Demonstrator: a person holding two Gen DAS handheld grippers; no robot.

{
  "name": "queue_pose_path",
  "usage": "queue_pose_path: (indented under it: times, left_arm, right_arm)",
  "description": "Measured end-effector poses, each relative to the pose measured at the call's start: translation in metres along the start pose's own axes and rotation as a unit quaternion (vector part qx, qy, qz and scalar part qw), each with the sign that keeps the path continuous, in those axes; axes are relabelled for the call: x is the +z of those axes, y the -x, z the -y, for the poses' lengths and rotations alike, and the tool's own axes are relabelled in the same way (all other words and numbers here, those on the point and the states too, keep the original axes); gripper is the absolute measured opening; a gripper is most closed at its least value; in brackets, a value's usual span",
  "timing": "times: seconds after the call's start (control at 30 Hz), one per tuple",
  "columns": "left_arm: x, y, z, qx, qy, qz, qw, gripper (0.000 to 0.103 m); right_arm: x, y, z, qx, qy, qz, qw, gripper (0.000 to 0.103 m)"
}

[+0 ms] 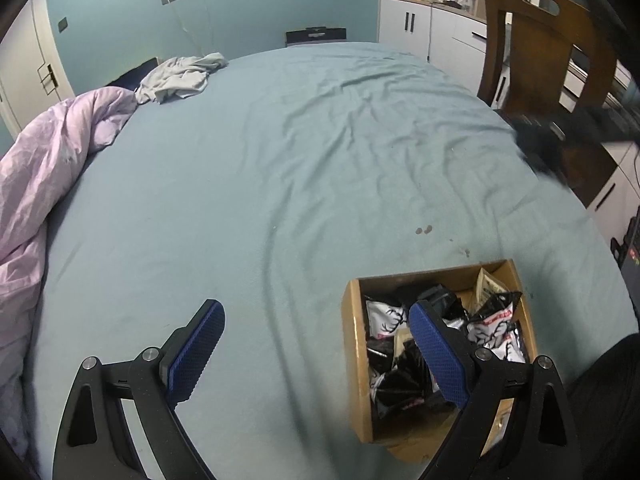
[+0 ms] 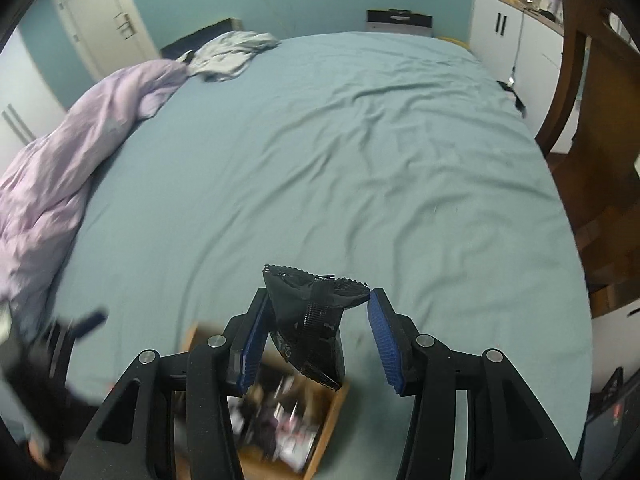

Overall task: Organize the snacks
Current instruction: 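Lower the black packet into the box and open the right gripper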

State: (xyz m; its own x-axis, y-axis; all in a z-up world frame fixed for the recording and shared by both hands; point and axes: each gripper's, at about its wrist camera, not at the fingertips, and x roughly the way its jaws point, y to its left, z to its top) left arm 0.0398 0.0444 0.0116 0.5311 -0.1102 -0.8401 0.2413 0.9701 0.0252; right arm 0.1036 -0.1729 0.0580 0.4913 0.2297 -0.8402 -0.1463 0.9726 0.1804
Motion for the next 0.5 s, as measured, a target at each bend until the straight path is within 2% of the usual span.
queue_pose_path:
  times: [0.17, 0.33, 0.5]
  left_arm:
    - [-0.005, 0.005, 0.005, 0.003, -0.010, 0.001, 0.9999, 0.095]
    - [-0.011, 0.008, 0.014, 0.023, -0.034, 0.008, 0.9991, 0.095]
    - [-0.014, 0.006, 0.019, 0.033, -0.046, 0.004, 0.9984, 0.095]
  right_arm:
    - [-0.049, 0.011, -0.008, -0.003, 0.003, -0.015, 1.000, 0.048]
    - [-0.074, -0.003, -0.018, 0.001, -0.015, -0.035, 0.999, 0.048]
    - [-0.089, -0.017, -0.035, -0.044, 0.000, -0.027, 0.999, 0.050]
